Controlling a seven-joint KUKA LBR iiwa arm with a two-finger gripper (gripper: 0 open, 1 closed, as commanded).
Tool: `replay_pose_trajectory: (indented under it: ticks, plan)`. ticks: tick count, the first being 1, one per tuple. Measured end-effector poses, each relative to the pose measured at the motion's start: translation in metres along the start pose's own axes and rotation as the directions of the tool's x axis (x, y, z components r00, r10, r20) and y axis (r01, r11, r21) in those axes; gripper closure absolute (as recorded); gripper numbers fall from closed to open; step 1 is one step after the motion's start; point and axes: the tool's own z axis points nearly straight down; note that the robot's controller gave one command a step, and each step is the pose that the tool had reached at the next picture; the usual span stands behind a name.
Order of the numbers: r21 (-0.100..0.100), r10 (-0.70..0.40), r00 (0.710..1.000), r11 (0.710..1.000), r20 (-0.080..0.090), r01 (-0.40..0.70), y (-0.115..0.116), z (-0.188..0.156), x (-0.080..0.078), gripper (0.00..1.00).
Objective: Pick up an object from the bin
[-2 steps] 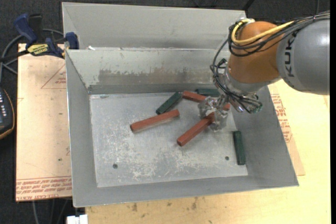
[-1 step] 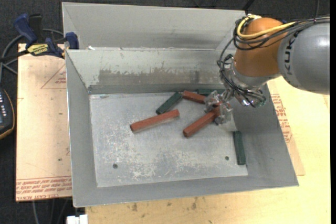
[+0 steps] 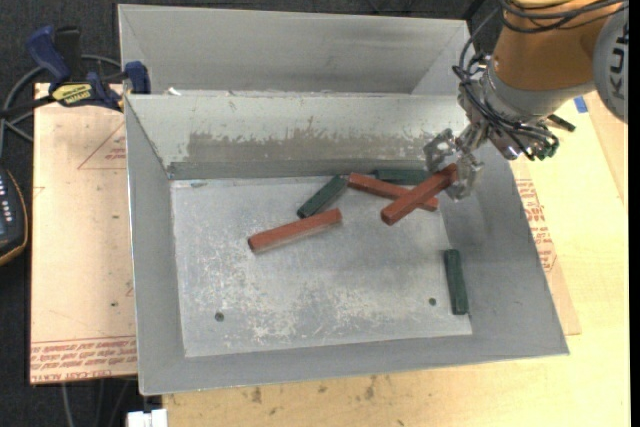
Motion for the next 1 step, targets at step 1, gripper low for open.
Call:
replay_pose_trajectory:
  ticks: [1]
  plan:
    - [0.000, 0.038, 0.999, 0.999, 0.000, -0.038, 0.0094, -0.0937, 0.0062, 1.00]
